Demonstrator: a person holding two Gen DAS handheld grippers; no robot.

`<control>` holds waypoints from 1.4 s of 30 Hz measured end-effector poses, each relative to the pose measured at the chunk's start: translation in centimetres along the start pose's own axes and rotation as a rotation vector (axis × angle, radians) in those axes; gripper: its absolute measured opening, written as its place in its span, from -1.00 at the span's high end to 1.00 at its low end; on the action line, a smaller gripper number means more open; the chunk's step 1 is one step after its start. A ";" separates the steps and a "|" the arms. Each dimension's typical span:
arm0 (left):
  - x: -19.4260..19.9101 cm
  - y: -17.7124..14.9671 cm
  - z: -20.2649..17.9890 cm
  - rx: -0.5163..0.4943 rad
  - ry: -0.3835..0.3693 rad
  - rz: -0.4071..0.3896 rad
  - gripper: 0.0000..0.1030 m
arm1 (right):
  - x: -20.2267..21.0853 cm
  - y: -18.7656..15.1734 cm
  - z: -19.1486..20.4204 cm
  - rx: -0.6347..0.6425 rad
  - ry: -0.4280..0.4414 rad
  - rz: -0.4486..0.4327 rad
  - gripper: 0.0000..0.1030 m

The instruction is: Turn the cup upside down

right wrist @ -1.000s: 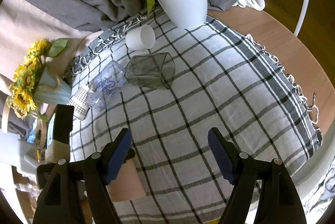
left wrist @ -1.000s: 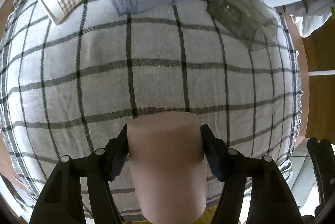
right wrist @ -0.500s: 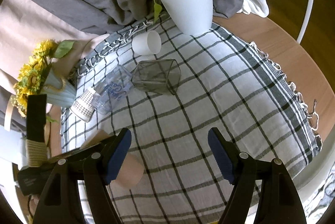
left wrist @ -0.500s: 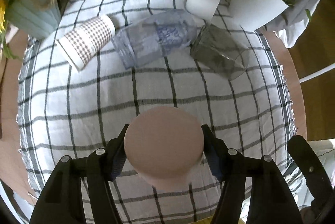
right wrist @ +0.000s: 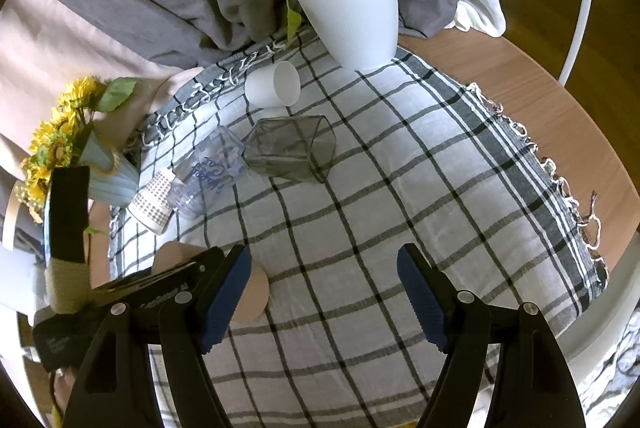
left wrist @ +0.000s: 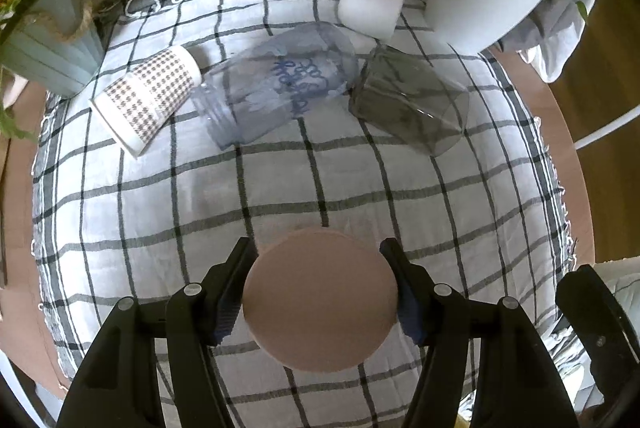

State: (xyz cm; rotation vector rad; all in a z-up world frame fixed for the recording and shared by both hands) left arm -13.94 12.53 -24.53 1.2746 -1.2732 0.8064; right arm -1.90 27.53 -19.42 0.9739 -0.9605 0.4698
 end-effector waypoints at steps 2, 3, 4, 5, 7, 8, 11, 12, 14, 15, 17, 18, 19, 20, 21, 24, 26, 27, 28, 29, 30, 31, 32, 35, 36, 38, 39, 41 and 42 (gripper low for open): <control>-0.1 0.0 -0.3 -0.005 0.002 -0.002 -0.24 | 0.1 0.0 -0.1 0.003 -0.006 -0.003 -0.47; -0.2 0.0 -0.3 -0.004 0.002 -0.002 -0.24 | 0.1 0.0 -0.2 0.004 -0.010 -0.004 -0.47; -0.2 0.1 -0.3 -0.001 0.002 -0.002 -0.24 | 0.2 -0.1 -0.2 0.005 -0.014 -0.005 -0.47; -0.1 0.1 -0.3 -0.001 0.001 -0.001 -0.24 | 0.2 -0.1 -0.3 0.004 -0.018 -0.006 -0.47; -0.1 0.2 -0.3 0.000 -0.002 0.000 -0.24 | 0.2 -0.1 -0.4 -0.001 -0.020 -0.005 -0.47; -0.1 0.2 -0.2 0.000 -0.003 0.001 -0.24 | 0.2 -0.1 -0.4 -0.004 -0.020 -0.004 -0.47; -0.1 0.2 -0.3 -0.004 -0.005 0.001 -0.25 | 0.3 0.0 -0.4 -0.004 -0.024 -0.006 -0.47; 0.0 0.2 -0.3 -0.004 -0.009 -0.002 -0.25 | 0.3 0.0 -0.4 0.000 -0.026 -0.006 -0.47; 0.4 0.2 -0.4 -0.006 -0.011 -0.009 -0.51 | 0.4 0.0 -0.3 0.005 -0.034 -0.005 -0.47; 0.7 0.1 -0.4 -0.007 -0.004 -0.016 -0.59 | 0.5 0.0 -0.3 0.009 -0.039 -0.006 -0.49; 1.9 0.1 -0.4 -0.002 -0.012 -0.055 -0.65 | 0.7 0.1 -0.3 0.013 -0.046 -0.008 -0.60; 2.6 0.1 -0.3 0.002 -0.004 -0.081 -0.71 | 1.0 0.1 -0.3 0.015 -0.052 -0.010 -0.60; 3.2 0.2 -0.2 0.006 0.008 -0.102 -0.81 | 1.3 0.2 -0.3 0.020 -0.058 -0.018 -0.60; 4.2 0.3 0.0 0.015 0.021 -0.139 -0.82 | 1.7 0.3 -0.3 0.025 -0.064 -0.029 -0.60; 4.9 0.3 0.3 0.022 0.024 -0.163 -0.82 | 2.2 0.4 -0.3 0.032 -0.074 -0.044 -0.61; 7.4 0.2 1.5 0.054 0.043 -0.233 -0.85 | 3.4 0.7 0.0 0.046 -0.076 -0.071 -0.62; 9.0 0.0 2.4 0.085 0.053 -0.279 -0.93 | 4.4 1.0 0.3 0.058 -0.074 -0.094 -0.63; 10.1 -0.2 3.1 0.107 0.059 -0.310 -0.96 | 5.0 1.2 0.6 0.068 -0.071 -0.108 -0.64; 11.2 -0.5 3.8 0.128 0.063 -0.350 -0.99 | 5.5 1.3 0.9 0.081 -0.067 -0.127 -0.64; 11.9 -0.7 4.3 0.138 0.069 -0.372 -0.99 | 6.0 1.5 1.3 0.092 -0.065 -0.142 -0.64; 12.9 -1.0 4.9 0.152 0.084 -0.410 -0.99 | 6.6 1.6 1.7 0.106 -0.060 -0.160 -0.65; 13.6 -1.2 5.4 0.157 0.096 -0.438 -0.99 | 7.1 1.7 2.2 0.121 -0.053 -0.177 -0.66; 14.4 -1.6 5.9 0.163 0.115 -0.467 -0.99 | 7.7 1.8 2.7 0.137 -0.047 -0.195 -0.66; 16.5 -2.7 7.5 0.189 0.167 -0.534 -0.99 | 9.5 1.8 4.3 0.189 -0.036 -0.256 -0.72; 17.2 -3.2 8.1 0.201 0.174 -0.558 -0.99 | 10.0 1.8 4.8 0.209 -0.034 -0.276 -0.72; 18.4 -4.1 8.9 0.217 0.186 -0.598 -0.99 | 11.0 1.6 5.8 0.244 -0.025 -0.310 -0.74; 18.9 -4.5 9.1 0.216 0.191 -0.613 -0.99 | 11.3 1.6 6.1 0.254 -0.021 -0.319 -0.74; 20.0 -5.2 9.4 0.208 0.212 -0.656 -0.99 | 11.9 1.1 6.8 0.271 -0.010 -0.331 -0.75; 20.4 -5.5 9.4 0.204 0.222 -0.673 -0.99 | 12.0 1.0 7.1 0.279 0.000 -0.333 -0.75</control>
Point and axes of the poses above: each gripper's, at about its wrist camera, not at the fingertips, and x roughly against the way its jaws point, z to its left, y to its top, the point moved 7 cm from there along -x, roughly the way its jaws point, and after that the axes turned 10 degrees about x, right-handed, at the moved point
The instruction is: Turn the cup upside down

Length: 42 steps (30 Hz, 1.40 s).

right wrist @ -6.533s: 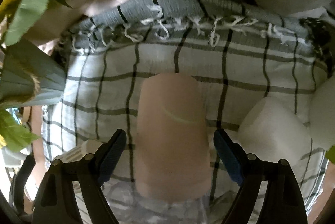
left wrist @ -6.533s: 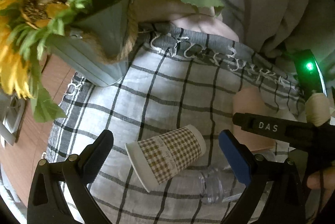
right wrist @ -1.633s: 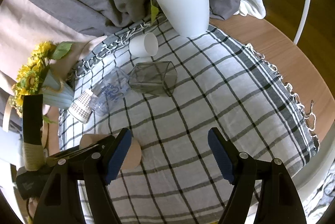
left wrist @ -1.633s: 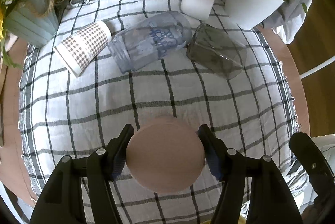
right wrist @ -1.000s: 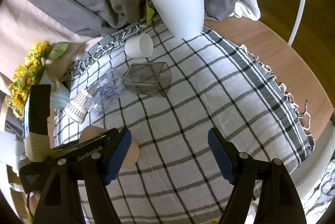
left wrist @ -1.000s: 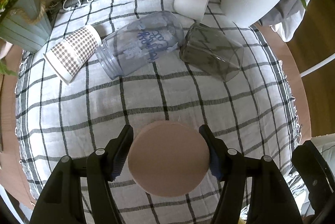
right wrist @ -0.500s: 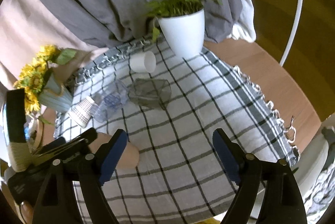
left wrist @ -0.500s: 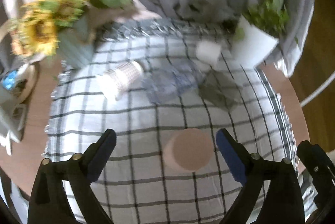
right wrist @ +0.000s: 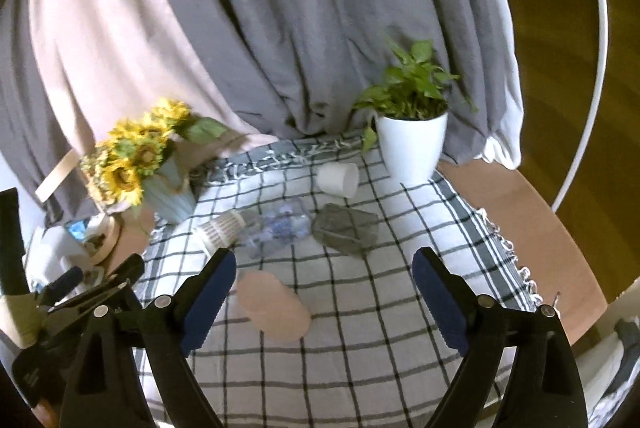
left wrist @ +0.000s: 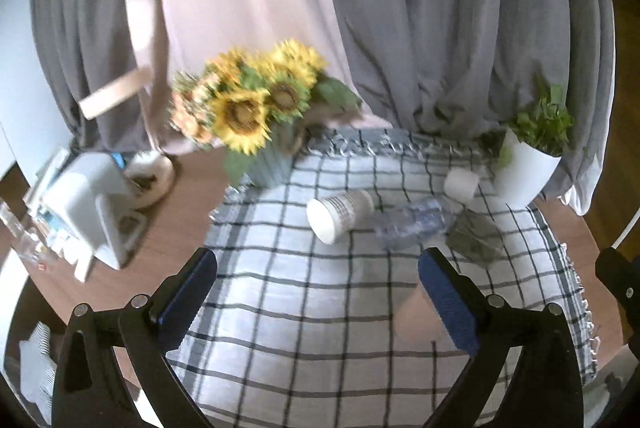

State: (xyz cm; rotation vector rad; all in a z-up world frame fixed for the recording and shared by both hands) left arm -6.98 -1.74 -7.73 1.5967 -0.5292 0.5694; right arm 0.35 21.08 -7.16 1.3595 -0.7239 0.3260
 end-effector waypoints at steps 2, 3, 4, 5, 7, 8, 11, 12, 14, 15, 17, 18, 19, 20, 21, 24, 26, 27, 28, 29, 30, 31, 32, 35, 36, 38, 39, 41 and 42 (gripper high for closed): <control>0.9 0.0 0.3 -0.008 0.008 -0.035 -1.00 | 0.4 -0.1 0.3 0.009 0.002 -0.004 -0.75; 1.2 0.0 0.4 -0.008 0.007 -0.044 -1.00 | 0.5 -0.2 0.5 0.015 0.004 -0.006 -0.75; 1.6 0.0 0.5 -0.003 0.001 -0.055 -1.00 | 0.6 -0.3 0.6 0.019 0.004 -0.005 -0.75; 1.9 0.1 0.5 -0.002 -0.005 -0.062 -1.00 | 0.8 -0.3 0.7 0.024 0.003 -0.006 -0.75; 2.4 0.3 0.5 0.001 -0.018 -0.075 -1.00 | 1.0 -0.5 0.9 0.034 0.003 -0.008 -0.75; 2.6 0.4 0.5 -0.005 -0.019 -0.086 -1.00 | 1.1 -0.6 1.0 0.038 -0.001 -0.008 -0.75; 3.2 0.6 0.3 -0.021 -0.012 -0.110 -1.00 | 1.4 -0.8 1.1 0.043 0.002 -0.009 -0.75; 3.4 0.6 0.3 -0.023 -0.011 -0.116 -1.00 | 1.4 -0.9 1.2 0.043 0.000 -0.010 -0.75; 3.5 0.6 0.3 -0.020 -0.013 -0.117 -1.00 | 1.6 -0.9 1.2 0.043 -0.003 -0.012 -0.75; 3.5 0.6 0.3 -0.018 -0.014 -0.116 -1.00 | 1.7 -0.9 1.2 0.043 -0.003 -0.014 -0.75; 3.5 0.6 0.4 -0.017 -0.012 -0.115 -1.00 | 1.9 -0.9 1.2 0.043 -0.005 -0.021 -0.75; 3.5 0.6 0.4 -0.016 -0.011 -0.114 -1.00 | 1.9 -0.8 1.3 0.044 -0.006 -0.023 -0.75; 3.5 0.6 0.4 -0.015 -0.011 -0.114 -1.00 | 2.0 -0.8 1.3 0.045 -0.007 -0.024 -0.75; 3.5 0.6 0.5 -0.013 -0.011 -0.113 -1.00 | 2.0 -0.8 1.3 0.046 -0.006 -0.025 -0.75; 3.5 0.6 0.5 -0.012 -0.010 -0.114 -1.00 | 2.0 -0.8 1.3 0.048 -0.004 -0.024 -0.75; 3.5 0.6 0.6 -0.007 -0.009 -0.115 -1.00 | 2.0 -0.7 1.4 0.053 -0.003 -0.024 -0.76; 3.5 0.6 0.7 -0.007 -0.008 -0.115 -1.00 | 2.0 -0.7 1.5 0.056 -0.002 -0.024 -0.76; 3.4 0.6 0.7 -0.007 -0.008 -0.113 -1.00 | 2.0 -0.6 1.5 0.057 -0.002 -0.025 -0.76; 3.4 0.6 0.7 -0.006 -0.009 -0.112 -1.00 | 2.0 -0.6 1.5 0.057 -0.003 -0.026 -0.76; 3.4 0.6 0.8 -0.004 -0.009 -0.111 -1.00 | 2.0 -0.6 1.6 0.056 -0.004 -0.026 -0.76; 3.4 0.7 0.8 -0.003 -0.008 -0.109 -1.00 | 1.9 -0.6 1.6 0.056 -0.003 -0.025 -0.76; 3.4 0.7 0.8 -0.003 -0.007 -0.108 -1.00 | 1.9 -0.6 1.6 0.056 -0.002 -0.025 -0.76; 3.4 0.7 0.8 -0.003 -0.007 -0.108 -1.00 | 1.9 -0.6 1.6 0.057 -0.003 -0.025 -0.76; 3.4 0.8 0.8 -0.004 -0.007 -0.108 -1.00 | 1.9 -0.6 1.8 0.058 -0.002 -0.026 -0.76; 3.3 0.8 0.9 -0.003 -0.005 -0.109 -1.00 | 1.9 -0.6 1.8 0.058 -0.001 -0.027 -0.76; 3.3 0.8 0.9 -0.003 -0.003 -0.112 -1.00 | 1.8 -0.5 1.9 0.060 -0.001 -0.028 -0.76; 3.3 0.8 0.9 -0.003 -0.002 -0.112 -1.00 | 1.8 -0.5 2.0 0.062 0.001 -0.028 -0.76; 3.3 0.8 0.9 -0.002 -0.001 -0.112 -1.00 | 1.7 -0.5 2.0 0.063 0.001 -0.028 -0.76; 3.2 0.8 0.9 -0.001 0.000 -0.111 -1.00 | 1.7 -0.5 2.0 0.064 0.002 -0.027 -0.76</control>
Point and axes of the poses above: each gripper's, at about its wrist camera, not at the fingertips, and x roughly against the way its jaws point, z to its left, y to its top, the point moved 7 cm from there along -x, roughly the way its jaws point, and after that the axes turned 10 degrees about x, right-handed, at the moved point
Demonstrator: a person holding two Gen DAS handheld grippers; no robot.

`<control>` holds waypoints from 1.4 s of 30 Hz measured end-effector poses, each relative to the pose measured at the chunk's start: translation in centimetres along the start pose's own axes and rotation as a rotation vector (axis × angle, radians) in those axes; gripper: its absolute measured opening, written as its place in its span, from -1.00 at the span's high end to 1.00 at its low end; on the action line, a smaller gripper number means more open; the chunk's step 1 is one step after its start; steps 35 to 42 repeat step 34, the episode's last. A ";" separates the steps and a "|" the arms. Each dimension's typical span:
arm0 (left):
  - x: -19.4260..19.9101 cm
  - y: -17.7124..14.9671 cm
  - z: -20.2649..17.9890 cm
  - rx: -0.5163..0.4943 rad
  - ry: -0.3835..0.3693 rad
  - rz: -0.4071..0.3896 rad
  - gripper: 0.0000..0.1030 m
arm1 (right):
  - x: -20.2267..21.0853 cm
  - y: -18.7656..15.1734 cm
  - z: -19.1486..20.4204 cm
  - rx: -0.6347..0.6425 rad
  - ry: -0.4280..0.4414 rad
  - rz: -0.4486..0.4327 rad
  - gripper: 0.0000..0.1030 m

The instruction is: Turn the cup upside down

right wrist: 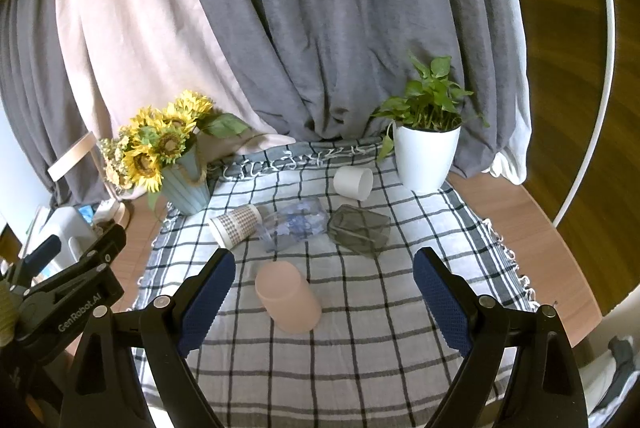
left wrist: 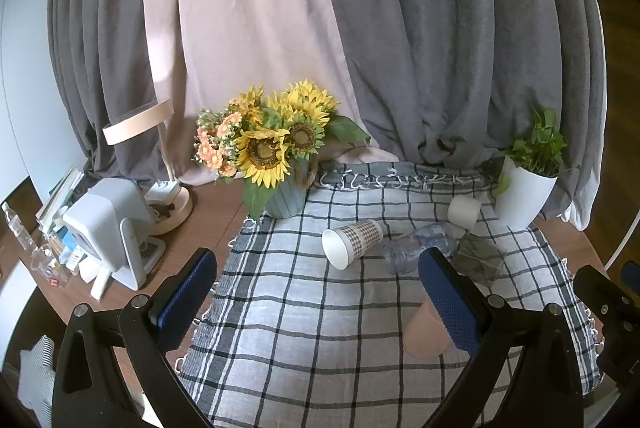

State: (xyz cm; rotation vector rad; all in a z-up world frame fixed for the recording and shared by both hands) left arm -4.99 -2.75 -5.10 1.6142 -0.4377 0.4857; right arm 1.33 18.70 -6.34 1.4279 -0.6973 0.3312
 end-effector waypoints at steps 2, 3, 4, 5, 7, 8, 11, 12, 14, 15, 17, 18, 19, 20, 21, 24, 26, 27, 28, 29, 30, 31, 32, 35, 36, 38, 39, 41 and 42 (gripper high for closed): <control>-0.1 0.0 0.1 0.001 0.003 0.001 -1.00 | 0.0 0.0 0.1 0.002 0.000 0.001 -0.76; -0.1 0.0 0.1 0.002 0.004 0.002 -1.00 | 0.0 0.1 0.1 0.003 0.001 0.001 -0.76; 0.0 0.0 0.1 0.003 0.005 0.002 -1.00 | -0.1 0.1 0.1 0.004 0.001 0.002 -0.76; 0.0 0.0 0.1 0.003 0.007 0.001 -1.00 | 0.0 0.0 0.1 0.003 0.001 0.001 -0.76; 0.0 0.0 0.1 0.003 0.009 -0.001 -1.00 | 0.0 0.1 0.1 0.003 0.000 0.000 -0.76; 0.0 0.0 0.1 0.002 0.010 -0.002 -1.00 | 0.0 0.1 0.1 0.002 -0.001 0.000 -0.76; 0.0 -0.1 0.0 0.002 0.009 -0.002 -1.00 | 0.0 0.1 0.2 0.004 -0.001 -0.003 -0.76; 0.0 -0.1 0.0 0.003 0.010 -0.002 -1.00 | -0.1 0.1 0.2 0.005 -0.002 -0.003 -0.76; 0.0 -0.1 0.0 0.004 0.010 0.000 -1.00 | 0.0 0.0 0.2 0.005 -0.002 -0.002 -0.76; 0.0 -0.1 0.0 0.004 0.010 0.002 -1.00 | -0.1 0.0 0.2 0.005 -0.002 -0.002 -0.76; 0.0 -0.1 -0.1 0.004 0.010 0.002 -1.00 | 0.0 0.0 0.2 0.005 -0.003 -0.002 -0.76; 0.1 -0.1 -0.1 0.004 0.011 0.002 -1.00 | 0.0 0.0 0.2 0.005 -0.003 -0.003 -0.76; 0.0 -0.1 0.0 0.004 0.011 0.002 -1.00 | 0.0 0.0 0.2 0.006 -0.003 -0.004 -0.76; 0.0 -0.1 -0.1 0.004 0.010 0.001 -1.00 | 0.0 0.0 0.2 0.005 -0.003 -0.002 -0.76; 0.1 -0.2 -0.1 0.005 0.010 0.002 -1.00 | -0.1 0.0 0.2 0.005 -0.002 -0.003 -0.76; 0.0 -0.2 -0.1 0.005 0.014 0.003 -1.00 | -0.1 0.0 0.2 0.005 -0.002 -0.001 -0.76; -0.1 -0.2 -0.1 0.007 0.014 0.006 -1.00 | -0.1 -0.1 0.1 0.005 -0.001 0.000 -0.76; -0.1 -0.2 -0.1 0.006 0.015 0.007 -1.00 | -0.1 -0.1 0.1 0.005 -0.001 0.000 -0.76; -0.1 -0.2 -0.1 0.006 0.016 0.006 -1.00 | -0.1 -0.1 0.2 0.006 -0.002 0.001 -0.76; -0.1 -0.2 -0.1 0.006 0.017 0.007 -1.00 | -0.1 -0.1 0.1 0.006 -0.001 0.001 -0.76; -0.2 -0.3 0.0 0.006 0.016 0.007 -1.00 | 0.0 -0.1 0.1 0.006 -0.002 0.001 -0.76; -0.2 -0.2 0.0 0.006 0.016 0.006 -1.00 | -0.1 -0.1 0.1 0.007 -0.003 0.001 -0.76; -0.2 -0.2 0.0 0.006 0.018 0.006 -1.00 | -0.1 -0.1 0.1 0.006 -0.002 0.000 -0.76; -0.3 -0.2 0.0 0.006 0.017 0.007 -1.00 | -0.1 -0.1 0.1 0.007 -0.002 -0.001 -0.76; -0.3 -0.2 0.0 0.006 0.017 0.007 -1.00 | -0.1 -0.1 0.1 0.007 -0.002 -0.001 -0.76; -0.3 -0.2 0.0 0.006 0.017 0.007 -1.00 | -0.1 -0.1 0.1 0.007 -0.002 -0.001 -0.76; -0.3 -0.2 0.0 0.006 0.017 0.007 -1.00 | -0.1 -0.1 0.1 0.007 -0.002 -0.001 -0.76; -0.3 -0.2 0.0 0.006 0.017 0.007 -1.00 | -0.1 -0.1 0.1 0.007 -0.002 -0.001 -0.76; -0.3 -0.2 0.0 0.006 0.017 0.007 -1.00 | -0.1 -0.1 0.1 0.007 -0.002 -0.001 -0.76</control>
Point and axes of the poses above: each gripper's, at about its wrist camera, not at the fingertips, and x roughly against the way its jaws point, z to its left, y to its top, the point moved 7 cm from there along -x, roughly the way its jaws point, and after that the axes turned 10 degrees about x, right-handed, at the moved point
